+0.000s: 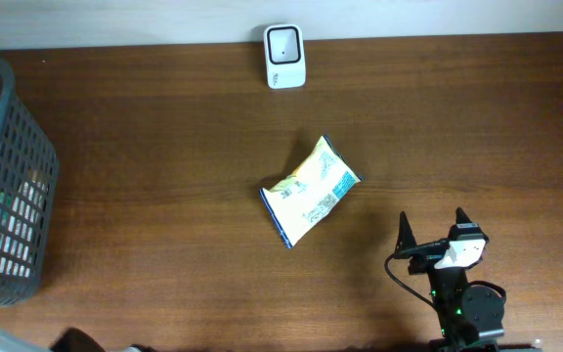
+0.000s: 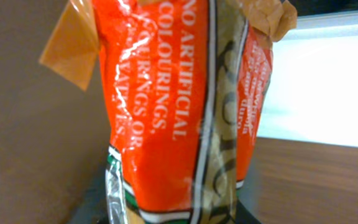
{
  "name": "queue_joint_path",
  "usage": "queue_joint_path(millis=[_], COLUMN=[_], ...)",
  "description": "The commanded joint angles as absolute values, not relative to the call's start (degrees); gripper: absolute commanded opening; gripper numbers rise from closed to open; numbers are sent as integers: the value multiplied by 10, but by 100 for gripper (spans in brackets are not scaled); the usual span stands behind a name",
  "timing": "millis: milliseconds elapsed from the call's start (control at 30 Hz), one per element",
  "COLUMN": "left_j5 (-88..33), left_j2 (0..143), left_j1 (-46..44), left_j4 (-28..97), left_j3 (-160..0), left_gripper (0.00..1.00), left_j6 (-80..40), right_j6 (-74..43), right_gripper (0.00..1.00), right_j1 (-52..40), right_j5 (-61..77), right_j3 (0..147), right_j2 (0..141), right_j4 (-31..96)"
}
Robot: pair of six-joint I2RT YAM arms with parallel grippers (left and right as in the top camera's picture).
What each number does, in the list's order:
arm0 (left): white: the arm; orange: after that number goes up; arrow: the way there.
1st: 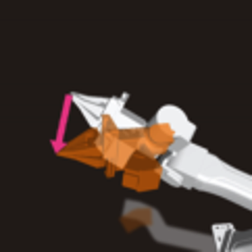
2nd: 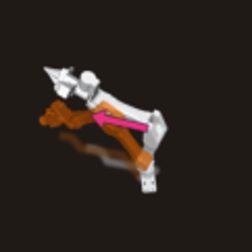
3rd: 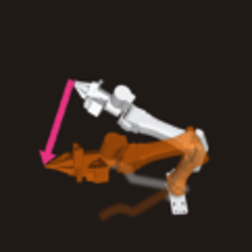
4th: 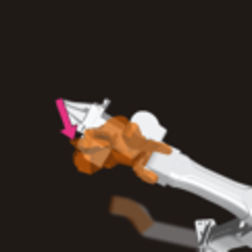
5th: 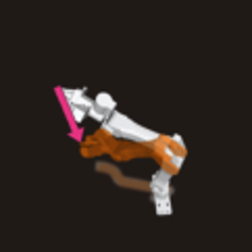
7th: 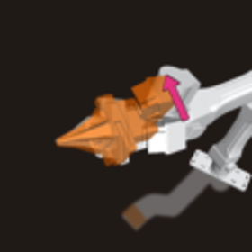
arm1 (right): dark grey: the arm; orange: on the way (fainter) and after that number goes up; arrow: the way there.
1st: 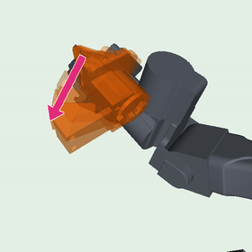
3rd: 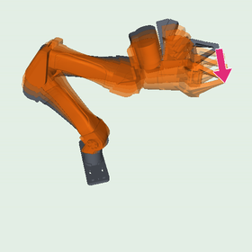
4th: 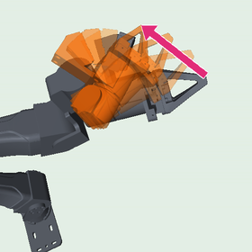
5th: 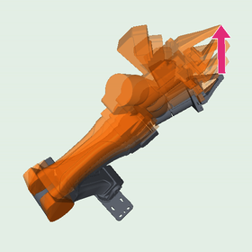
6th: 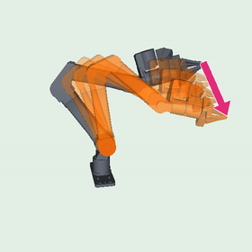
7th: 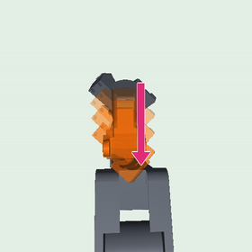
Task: Scan the item barcode
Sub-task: 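Take the orange-red pasta packet from the basket, set it on table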
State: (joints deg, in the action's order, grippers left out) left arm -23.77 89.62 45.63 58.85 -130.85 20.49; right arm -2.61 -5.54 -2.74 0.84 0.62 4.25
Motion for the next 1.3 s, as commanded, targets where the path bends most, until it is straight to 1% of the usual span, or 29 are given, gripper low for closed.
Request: queue_joint_path(millis=[0,33,100,200,267,367,500,600,700,900,1067,1100,1133,1167,1200,1267], left_j5=[-313,-312,-301,-215,-201,-199,-197,-196,-196,-196,-191,-178,-175,-175,-175,-175], left_j2=[851,855,869,912,936,972,985,1002,1021,1066,1088,1088,1088,1088,1088,1088], left_j1=[365,315,236,121,74,16,-31,-59,-74,-98,-130,-139,-143,-143,-143,-129], left_j4=[643,686,735,787,785,742,626,513,444,420,360,350,341,328,316,294], left_j3=[-1320,-1320,-1307,-1250,-1190,-1074,-918,-797,-733,-722,-722,-722,-722,-722,-723,-742], left_gripper=[0,0,0,0,0,0,0,0,0,0,0,2,4,13,25,80], left_j6=[168,151,150,124,115,84,53,34,32,32,32,32,32,32,32,34], right_j6=[-23,-23,-23,-23,-23,-23,-23,-23,-23,-23,-23,-23,-23,-23,-23,-23], right_gripper=[99,99,99,99,99,99,99,99,99,99,99,99,99,99,99,99], right_j1=[-52,-52,-52,-52,-52,-52,-52,-52,-52,-52,-52,-52,-52,-52,-52,-52], right_j5=[-28,-28,-28,-28,-28,-28,-28,-28,-28,-28,-28,-28,-28,-28,-28,-28], right_j3=[3,3,3,3,3,3,3,3,3,3,3,3,3,3,3,3], right_j2=[2,2,2,2,2,2,2,2,2,2,2,2,2,2,2,2], right_j4=[43,43,43,43,43,43,43,43,43,43,43,43,43,43,43,43])
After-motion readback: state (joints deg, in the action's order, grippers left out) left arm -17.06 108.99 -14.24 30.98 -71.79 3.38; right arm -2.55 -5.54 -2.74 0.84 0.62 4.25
